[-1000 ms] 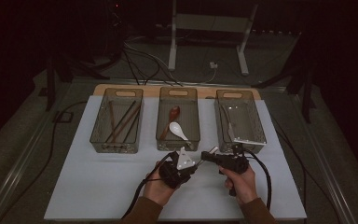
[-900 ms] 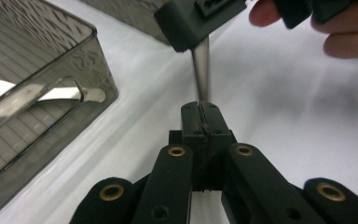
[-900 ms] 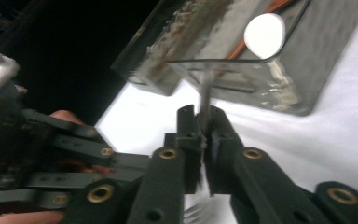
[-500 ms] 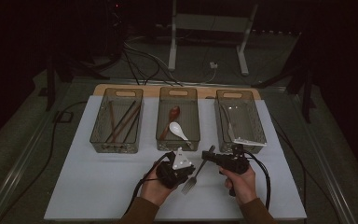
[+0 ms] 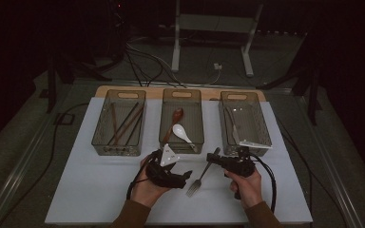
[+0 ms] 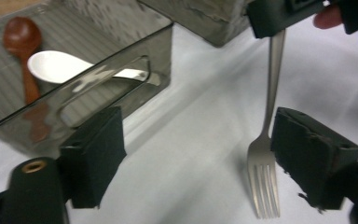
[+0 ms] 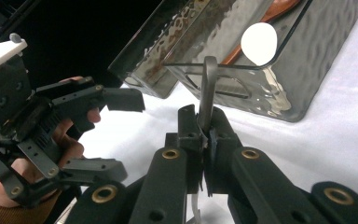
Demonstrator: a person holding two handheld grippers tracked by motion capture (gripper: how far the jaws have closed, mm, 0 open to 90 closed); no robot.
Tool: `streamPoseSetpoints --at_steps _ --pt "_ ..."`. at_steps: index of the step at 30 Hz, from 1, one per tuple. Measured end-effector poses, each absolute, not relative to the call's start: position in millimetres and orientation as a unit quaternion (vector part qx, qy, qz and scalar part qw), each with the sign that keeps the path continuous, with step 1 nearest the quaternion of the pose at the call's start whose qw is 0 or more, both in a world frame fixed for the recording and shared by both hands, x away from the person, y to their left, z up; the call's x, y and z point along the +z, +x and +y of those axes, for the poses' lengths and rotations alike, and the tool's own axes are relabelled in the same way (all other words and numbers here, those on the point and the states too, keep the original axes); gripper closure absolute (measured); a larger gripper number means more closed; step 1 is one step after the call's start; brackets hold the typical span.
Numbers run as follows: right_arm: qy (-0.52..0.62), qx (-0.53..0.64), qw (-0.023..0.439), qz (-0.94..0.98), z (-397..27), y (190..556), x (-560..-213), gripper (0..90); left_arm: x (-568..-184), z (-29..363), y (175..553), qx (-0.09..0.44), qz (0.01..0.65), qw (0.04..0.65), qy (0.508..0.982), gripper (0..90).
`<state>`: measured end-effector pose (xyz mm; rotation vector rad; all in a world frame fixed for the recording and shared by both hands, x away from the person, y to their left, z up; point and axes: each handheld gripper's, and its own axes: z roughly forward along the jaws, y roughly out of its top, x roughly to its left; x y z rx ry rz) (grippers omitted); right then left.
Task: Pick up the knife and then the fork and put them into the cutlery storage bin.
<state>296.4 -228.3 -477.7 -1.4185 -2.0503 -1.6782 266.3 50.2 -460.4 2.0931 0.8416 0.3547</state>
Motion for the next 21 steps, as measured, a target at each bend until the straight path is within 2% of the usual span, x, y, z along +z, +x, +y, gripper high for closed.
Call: streamPoseSetpoints --at_steps 3,8,21 --pt "-0.47 -0.558 0.067 -0.68 -229 296 -477 87.2 -459 58 267 0.138 0.345 0.423 0.826 16.2" --pt "-0.471 -0.562 0.069 -0.676 -232 297 -476 87.2 -458 72 267 0.141 0.36 0.427 0.817 2.6" --pt "-0.488 -0.574 0.042 -0.657 -261 309 -459 87.3 -454 123 260 0.166 0.393 0.428 0.797 0.7"
